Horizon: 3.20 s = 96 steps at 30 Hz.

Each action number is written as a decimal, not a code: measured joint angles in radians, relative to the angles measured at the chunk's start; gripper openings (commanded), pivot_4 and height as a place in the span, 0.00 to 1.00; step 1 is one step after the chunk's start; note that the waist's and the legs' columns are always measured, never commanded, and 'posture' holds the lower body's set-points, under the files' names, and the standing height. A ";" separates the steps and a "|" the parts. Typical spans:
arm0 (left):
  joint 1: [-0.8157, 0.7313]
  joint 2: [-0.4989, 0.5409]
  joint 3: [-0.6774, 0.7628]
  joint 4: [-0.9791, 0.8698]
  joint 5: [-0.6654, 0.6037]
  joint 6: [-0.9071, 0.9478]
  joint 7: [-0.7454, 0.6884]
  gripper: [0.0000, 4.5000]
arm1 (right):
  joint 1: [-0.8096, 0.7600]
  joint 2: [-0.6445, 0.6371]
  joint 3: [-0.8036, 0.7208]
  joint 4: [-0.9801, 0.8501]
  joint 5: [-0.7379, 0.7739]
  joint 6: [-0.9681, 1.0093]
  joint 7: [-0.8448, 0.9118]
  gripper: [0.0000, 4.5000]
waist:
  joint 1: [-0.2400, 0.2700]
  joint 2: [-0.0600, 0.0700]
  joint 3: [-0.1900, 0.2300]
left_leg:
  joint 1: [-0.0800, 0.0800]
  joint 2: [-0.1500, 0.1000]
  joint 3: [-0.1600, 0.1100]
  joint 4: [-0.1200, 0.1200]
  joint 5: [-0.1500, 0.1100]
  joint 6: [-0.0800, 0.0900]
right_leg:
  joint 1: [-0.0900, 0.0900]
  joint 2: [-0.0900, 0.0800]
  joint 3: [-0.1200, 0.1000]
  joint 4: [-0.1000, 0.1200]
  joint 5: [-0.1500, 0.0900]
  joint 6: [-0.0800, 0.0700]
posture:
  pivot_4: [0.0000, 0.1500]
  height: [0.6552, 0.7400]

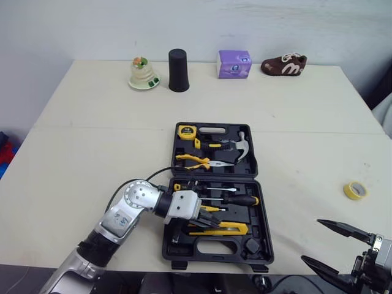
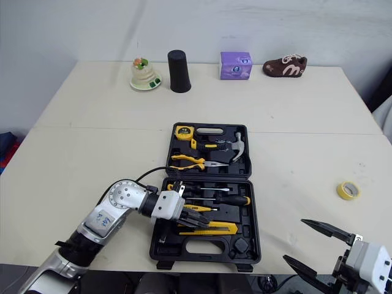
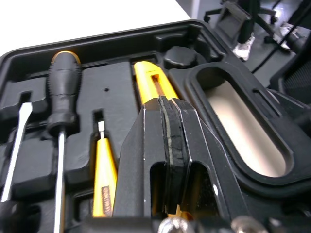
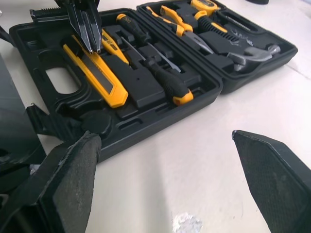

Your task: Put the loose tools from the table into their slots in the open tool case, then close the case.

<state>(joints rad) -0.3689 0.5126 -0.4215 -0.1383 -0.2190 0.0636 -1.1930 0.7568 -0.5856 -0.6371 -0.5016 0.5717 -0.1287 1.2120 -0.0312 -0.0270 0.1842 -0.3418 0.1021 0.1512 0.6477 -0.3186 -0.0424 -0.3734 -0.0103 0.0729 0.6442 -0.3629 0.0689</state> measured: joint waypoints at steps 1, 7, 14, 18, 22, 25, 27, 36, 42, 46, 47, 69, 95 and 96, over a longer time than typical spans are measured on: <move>0.001 -0.001 -0.010 0.010 0.019 -0.003 0.003 0.01 | 0.004 0.000 0.000 0.001 0.000 -0.001 0.000 1.00 | -0.001 0.000 0.000 | 0.000 0.000 0.000 0.000 0.000 0.000 | 0.000 0.000 0.000 0.000 0.000 0.000 | 1.00 1.00; -0.015 -0.003 -0.035 0.017 0.074 -0.003 0.033 0.01 | 0.004 0.000 0.000 0.001 -0.001 -0.002 -0.009 1.00 | 0.000 0.000 -0.001 | 0.005 0.000 0.000 0.000 -0.002 0.003 | 0.006 -0.001 0.000 0.000 0.000 0.000 | 1.00 1.00; -0.056 0.015 -0.086 0.021 0.106 0.087 0.016 0.01 | 0.001 0.000 0.000 0.002 -0.002 -0.002 -0.025 1.00 | 0.000 0.002 -0.006 | 0.009 0.001 -0.001 -0.001 -0.004 0.006 | 0.015 -0.002 -0.001 -0.002 -0.003 -0.007 | 1.00 1.00; -0.055 -0.029 -0.065 0.073 0.097 0.032 0.021 0.01 | -0.002 0.006 0.000 0.029 -0.003 -0.003 -0.047 1.00 | -0.003 0.005 -0.017 | 0.008 0.001 -0.001 -0.001 -0.004 0.007 | 0.015 -0.004 0.000 -0.003 -0.004 -0.008 | 1.00 1.00; -0.028 -0.048 0.031 0.117 -0.004 -0.014 0.015 0.14 | 0.009 0.036 -0.060 0.079 0.002 -0.029 -0.072 1.00 | 0.001 0.003 -0.016 | 0.007 0.001 -0.002 -0.001 -0.003 0.010 | 0.010 -0.006 -0.001 -0.002 -0.005 -0.010 | 1.00 1.00; -0.025 -0.016 0.178 0.116 -0.092 -0.016 0.021 0.39 | 0.024 0.060 -0.154 0.177 0.009 -0.049 -0.098 1.00 | 0.001 0.003 -0.016 | 0.007 0.000 -0.002 -0.002 -0.004 0.010 | 0.010 -0.007 -0.002 -0.003 -0.005 -0.009 | 1.00 1.00; -0.011 0.009 0.273 0.125 -0.114 -0.023 0.055 0.61 | 0.023 0.078 -0.219 0.256 0.012 -0.069 -0.127 1.00 | -0.002 0.003 -0.016 | 0.007 0.000 -0.001 -0.003 -0.006 0.009 | 0.011 -0.009 -0.004 -0.006 -0.004 -0.008 | 1.00 1.00; 0.155 0.208 0.692 0.431 -0.092 -0.105 0.289 0.97 | 0.038 0.139 -0.423 0.703 -0.031 -0.203 -0.314 1.00 | -0.008 0.003 -0.015 | 0.003 -0.001 -0.001 -0.018 -0.005 0.001 | -0.001 -0.013 -0.010 -0.007 -0.008 -0.008 | 1.00 1.00; 0.281 0.321 0.920 0.684 -0.083 -0.181 0.433 0.97 | 0.012 0.141 -0.486 0.935 -0.042 -0.289 -0.477 1.00 | -0.024 0.003 -0.015 | 0.004 -0.001 0.000 -0.020 -0.006 -0.001 | -0.001 -0.014 -0.011 -0.006 -0.011 -0.007 | 1.00 1.00; 0.304 0.342 1.014 0.786 -0.084 -0.216 0.528 0.97 | -0.031 0.128 -0.485 0.981 -0.041 -0.309 -0.529 1.00 | -0.028 0.001 -0.017 | 0.006 -0.003 0.000 -0.019 -0.010 0.000 | 0.001 -0.017 -0.011 -0.006 -0.009 -0.005 | 1.00 1.00; 0.310 0.341 1.022 0.795 -0.084 -0.217 0.542 0.97 | -0.034 0.126 -0.478 0.983 -0.041 -0.311 -0.531 1.00 | -0.028 0.001 -0.017 | 0.006 -0.003 0.000 -0.019 -0.010 0.000 | 0.001 -0.018 -0.012 -0.005 -0.009 -0.005 | 1.00 1.00; 0.156 0.174 0.666 0.083 -0.253 0.109 0.340 0.97 | -0.061 -0.356 -0.267 0.441 0.021 0.338 -0.340 1.00 | -0.025 0.001 -0.018 | 0.005 -0.004 -0.001 -0.018 0.001 -0.003 | 0.000 -0.011 -0.010 -0.002 -0.007 0.000 | 1.00 1.00; 0.044 0.137 0.486 -0.251 -0.413 0.405 0.265 0.97 | -1.042 -0.639 0.527 1.061 -0.320 0.476 0.088 1.00 | -0.029 0.013 -0.004 | 0.000 0.000 0.003 0.008 -0.001 -0.003 | -0.002 0.000 0.002 0.008 -0.006 0.005 | 1.00 1.00; 0.054 0.137 0.487 -0.253 -0.415 0.409 0.264 0.97 | -1.055 -0.631 0.538 1.068 -0.328 0.479 0.089 1.00 | -0.029 0.013 -0.004 | 0.000 0.000 0.003 0.008 -0.001 -0.003 | -0.002 0.000 0.002 0.008 -0.006 0.005 | 1.00 1.00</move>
<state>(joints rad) -0.3153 0.6500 0.0658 -0.3910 -0.6341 0.4728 -0.9290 -0.2981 -1.2161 -0.0991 0.5666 0.2436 0.3499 1.3013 -0.0605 -0.0143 0.1803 -0.3420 0.1017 0.1542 0.6559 -0.3198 -0.0452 -0.3756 -0.0107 0.0751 0.6526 -0.3684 0.0742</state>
